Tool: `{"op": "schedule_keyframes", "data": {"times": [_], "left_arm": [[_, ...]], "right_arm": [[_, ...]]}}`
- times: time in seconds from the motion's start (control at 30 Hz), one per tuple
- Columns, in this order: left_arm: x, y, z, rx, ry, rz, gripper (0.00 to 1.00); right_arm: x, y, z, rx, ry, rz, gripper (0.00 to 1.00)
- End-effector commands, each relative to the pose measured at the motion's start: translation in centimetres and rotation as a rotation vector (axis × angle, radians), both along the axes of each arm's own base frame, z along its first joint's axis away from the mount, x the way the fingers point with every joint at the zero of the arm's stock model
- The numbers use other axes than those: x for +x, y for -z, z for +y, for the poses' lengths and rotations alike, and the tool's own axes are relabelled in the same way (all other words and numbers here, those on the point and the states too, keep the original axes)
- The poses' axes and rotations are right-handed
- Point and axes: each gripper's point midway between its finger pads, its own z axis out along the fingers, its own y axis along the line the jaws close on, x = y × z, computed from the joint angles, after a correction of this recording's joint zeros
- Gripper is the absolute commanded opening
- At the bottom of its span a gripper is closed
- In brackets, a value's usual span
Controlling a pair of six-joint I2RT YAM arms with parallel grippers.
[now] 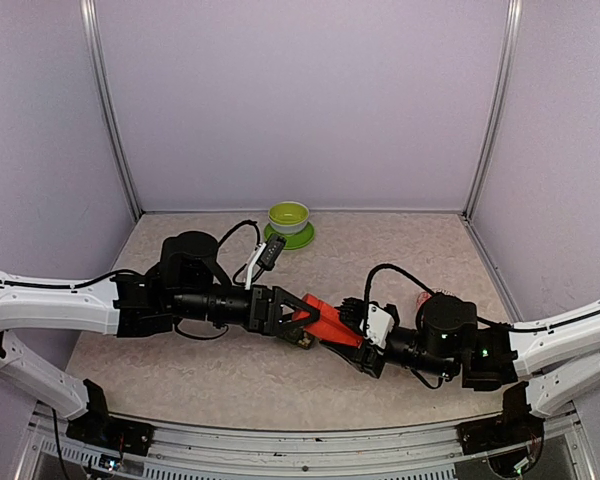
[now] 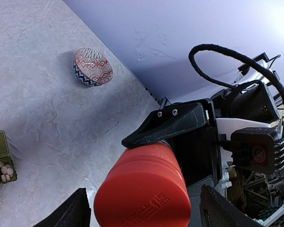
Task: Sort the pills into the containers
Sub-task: Screw the lid of the pill bottle onto the pill bottle.
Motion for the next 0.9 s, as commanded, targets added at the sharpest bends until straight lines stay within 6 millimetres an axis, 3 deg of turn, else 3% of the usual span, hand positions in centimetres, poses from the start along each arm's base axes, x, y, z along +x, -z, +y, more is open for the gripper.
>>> {"op": "schedule_keyframes", "data": {"times": [0.0,0.27,0.47,0.57,0.87], "left_arm": [[0.4,-1.5,-0.1,-0.036,-0.012,-0.040,0.76],[0.7,-1.2,0.2,-0.028,-0.024,-0.037,0.71],[0.9,-1.2,0.4,-0.034,-0.027,-0.042,0.62],[0.8,-1.0,0.3,-0.029,-0.013,-0.051,0.54],[-0.5,-1.6,0.2,-0.059,0.088,-0.173,0.46]], "right_arm": [[0.0,-1.0,-0.1,0.034,-0.001,-0.011,0.00],[-0.1,-0.4,-0.1,0.027,-0.003,-0.002,0.00],[-0.1,-0.7,-0.2,0.033,-0.002,-0.004,0.00],[-0.2,-1.0,-0.2,0.044,-0.008,0.004,0.00],[-1.3,-1.4,0.9,0.107,-0.065,0.139,0.00]]}}
